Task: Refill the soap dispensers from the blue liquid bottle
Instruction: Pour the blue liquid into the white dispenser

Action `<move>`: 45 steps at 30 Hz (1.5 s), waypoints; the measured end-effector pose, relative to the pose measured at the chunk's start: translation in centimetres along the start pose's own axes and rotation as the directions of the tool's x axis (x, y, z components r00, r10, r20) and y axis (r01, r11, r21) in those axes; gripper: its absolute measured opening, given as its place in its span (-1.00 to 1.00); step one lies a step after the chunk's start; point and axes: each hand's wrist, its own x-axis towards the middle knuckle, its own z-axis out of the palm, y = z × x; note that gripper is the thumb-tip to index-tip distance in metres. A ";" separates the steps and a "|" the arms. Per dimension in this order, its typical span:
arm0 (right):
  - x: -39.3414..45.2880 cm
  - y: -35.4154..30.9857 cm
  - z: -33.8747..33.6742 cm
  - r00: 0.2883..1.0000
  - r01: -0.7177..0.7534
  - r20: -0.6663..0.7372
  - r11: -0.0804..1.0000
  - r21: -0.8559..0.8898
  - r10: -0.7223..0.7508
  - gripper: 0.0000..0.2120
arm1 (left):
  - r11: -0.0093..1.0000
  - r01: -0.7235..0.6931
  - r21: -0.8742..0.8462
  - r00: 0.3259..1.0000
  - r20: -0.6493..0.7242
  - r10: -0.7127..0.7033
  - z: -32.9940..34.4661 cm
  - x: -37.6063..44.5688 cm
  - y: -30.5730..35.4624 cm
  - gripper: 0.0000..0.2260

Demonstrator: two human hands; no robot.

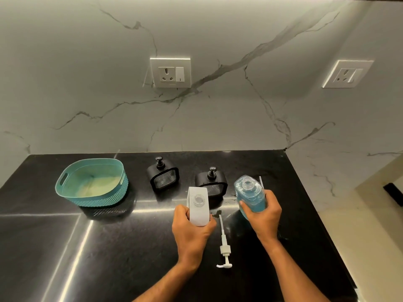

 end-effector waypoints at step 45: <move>-3.0 -9.4 0.0 0.904 0.426 0.135 0.819 -0.385 -0.406 -0.29 | 0.993 -0.087 -0.074 0.996 -0.040 0.085 -1.3 -1.0 1.9 -0.45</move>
